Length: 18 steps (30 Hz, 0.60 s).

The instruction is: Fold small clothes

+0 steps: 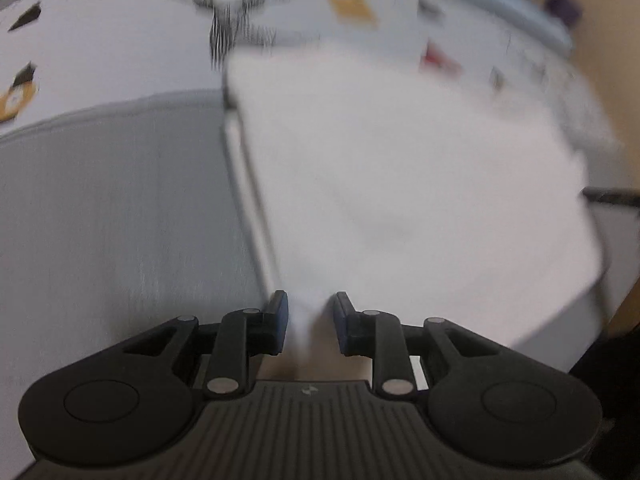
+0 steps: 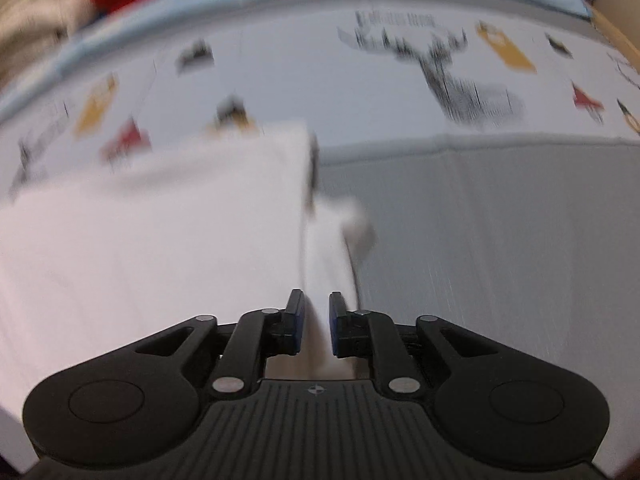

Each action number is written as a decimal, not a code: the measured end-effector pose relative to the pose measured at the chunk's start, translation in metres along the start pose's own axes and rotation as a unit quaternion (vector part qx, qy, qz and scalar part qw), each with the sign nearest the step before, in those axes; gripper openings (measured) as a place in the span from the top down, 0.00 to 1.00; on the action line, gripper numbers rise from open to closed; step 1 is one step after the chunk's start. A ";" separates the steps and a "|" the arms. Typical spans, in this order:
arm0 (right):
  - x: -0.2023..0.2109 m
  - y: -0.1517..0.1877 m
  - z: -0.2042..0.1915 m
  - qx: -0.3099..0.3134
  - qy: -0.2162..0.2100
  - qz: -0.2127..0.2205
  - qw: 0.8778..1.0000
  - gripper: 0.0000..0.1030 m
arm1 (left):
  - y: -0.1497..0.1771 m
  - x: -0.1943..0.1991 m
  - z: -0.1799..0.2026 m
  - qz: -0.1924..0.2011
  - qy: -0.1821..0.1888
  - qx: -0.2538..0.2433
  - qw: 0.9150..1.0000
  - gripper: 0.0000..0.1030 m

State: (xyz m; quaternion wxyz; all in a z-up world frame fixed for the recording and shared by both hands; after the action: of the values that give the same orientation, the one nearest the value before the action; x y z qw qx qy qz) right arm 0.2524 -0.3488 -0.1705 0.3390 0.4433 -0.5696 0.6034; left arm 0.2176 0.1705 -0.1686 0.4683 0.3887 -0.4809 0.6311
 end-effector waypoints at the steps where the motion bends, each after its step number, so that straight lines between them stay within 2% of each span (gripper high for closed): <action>1: 0.001 0.009 0.001 0.004 0.012 -0.011 1.000 0.86 | 0.004 0.004 0.000 0.003 -0.002 -0.002 1.000 0.73; 2: 0.003 0.016 0.002 0.005 0.019 -0.013 1.000 0.86 | 0.006 0.010 -0.002 0.009 0.004 0.010 1.000 0.73; 4: 0.015 0.024 0.003 -0.007 0.007 0.000 1.000 0.86 | 0.010 0.021 -0.010 0.023 0.021 0.042 0.999 0.72; 6: 0.019 0.034 0.004 -0.011 -0.002 0.001 1.000 0.86 | 0.018 0.021 -0.015 0.013 0.029 0.054 0.998 0.72; 8: 0.017 0.043 0.004 0.011 0.011 -0.016 1.000 0.85 | 0.030 0.011 -0.013 -0.015 -0.007 0.024 1.000 0.72; 10: 0.026 0.044 0.006 0.010 0.019 -0.006 1.000 0.83 | 0.034 0.012 -0.012 -0.021 -0.014 -0.002 1.000 0.70; 11: 0.037 0.041 0.010 -0.007 0.019 0.012 1.000 0.83 | 0.033 0.016 -0.014 -0.014 -0.007 0.007 1.000 0.70; 13: 0.064 0.031 0.017 -0.044 0.009 0.080 0.996 0.83 | 0.025 0.030 -0.023 0.028 0.011 0.045 0.999 0.66; 15: 0.101 0.024 0.020 -0.068 -0.008 0.158 0.985 0.83 | 0.018 0.040 -0.031 0.062 0.042 0.086 0.994 0.57; 18: 0.151 0.022 0.017 -0.065 -0.013 0.263 0.963 0.79 | 0.007 0.040 -0.036 0.074 0.055 0.121 0.988 0.49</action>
State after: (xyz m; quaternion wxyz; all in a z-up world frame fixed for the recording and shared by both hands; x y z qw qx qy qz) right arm 0.1777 -0.3832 -0.0411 0.1889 0.2626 -0.7085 0.6272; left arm 0.1990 0.2133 -0.1408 0.3962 0.3704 -0.4019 0.7378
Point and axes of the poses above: each gripper's, at about its wrist camera, not at the fingertips, and x roughly against the way its jaws point, z to its right, y to its underside, the point moved 5 cm from there along -x, roughly the way its jaws point, and after that the axes turned 8 degrees about x, right-handed, at the moved point
